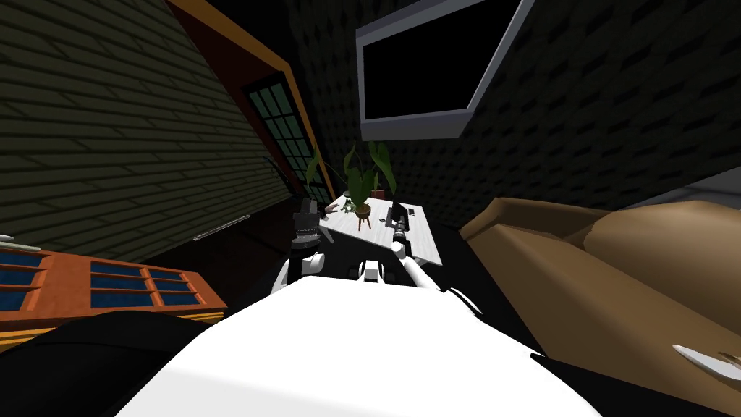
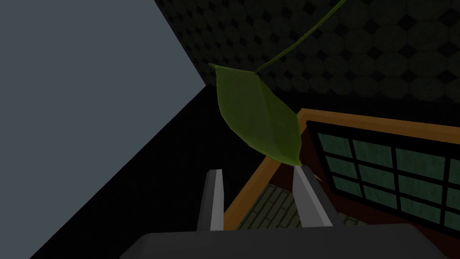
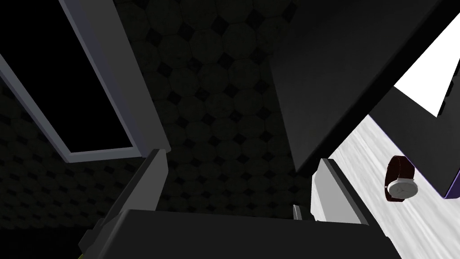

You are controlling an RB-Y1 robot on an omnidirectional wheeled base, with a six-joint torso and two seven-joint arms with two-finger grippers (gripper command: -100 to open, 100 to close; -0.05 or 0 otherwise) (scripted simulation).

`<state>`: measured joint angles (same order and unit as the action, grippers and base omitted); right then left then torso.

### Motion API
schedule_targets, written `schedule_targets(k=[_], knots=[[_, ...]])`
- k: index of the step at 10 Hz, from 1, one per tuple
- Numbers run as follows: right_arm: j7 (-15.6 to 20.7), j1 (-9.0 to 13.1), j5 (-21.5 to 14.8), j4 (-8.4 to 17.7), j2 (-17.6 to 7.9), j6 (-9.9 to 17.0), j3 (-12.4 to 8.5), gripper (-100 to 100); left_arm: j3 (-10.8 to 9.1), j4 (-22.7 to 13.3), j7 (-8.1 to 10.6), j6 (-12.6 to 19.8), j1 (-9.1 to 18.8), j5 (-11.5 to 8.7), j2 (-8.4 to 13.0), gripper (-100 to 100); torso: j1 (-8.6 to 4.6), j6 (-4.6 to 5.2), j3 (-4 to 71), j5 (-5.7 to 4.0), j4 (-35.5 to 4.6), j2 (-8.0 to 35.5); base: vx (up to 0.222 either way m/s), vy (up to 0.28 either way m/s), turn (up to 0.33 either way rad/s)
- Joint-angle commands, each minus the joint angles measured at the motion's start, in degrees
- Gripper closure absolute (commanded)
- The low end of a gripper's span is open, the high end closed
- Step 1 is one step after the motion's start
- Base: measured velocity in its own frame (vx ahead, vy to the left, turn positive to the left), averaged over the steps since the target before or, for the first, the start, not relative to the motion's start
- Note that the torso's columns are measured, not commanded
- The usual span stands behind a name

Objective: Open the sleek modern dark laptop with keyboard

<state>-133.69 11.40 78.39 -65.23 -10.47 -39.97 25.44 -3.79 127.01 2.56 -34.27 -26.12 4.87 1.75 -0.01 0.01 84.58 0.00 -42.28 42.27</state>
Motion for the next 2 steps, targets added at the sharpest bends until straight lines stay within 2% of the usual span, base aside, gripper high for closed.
schedule_targets(k=[1,2], knots=[[-2.4,0.3,-0.6,1.6,-0.6,-1.2,-0.2,-100,0.0,0.0,0.0,0.0,0.0,0.0,0.0,0,0.0,-0.01,0.0,0.0,0.0,0.0,-0.022,-0.009,0.097],[-3.2,0.3,-0.6,2.0,-1.0,-1.6,-0.5,-100,0.0,0.0,0.0,0.0,0.0,0.0,0.0,0,0.0,-0.01,0.0,0.0,0.0,0.0,-0.019,-0.007,0.115]])
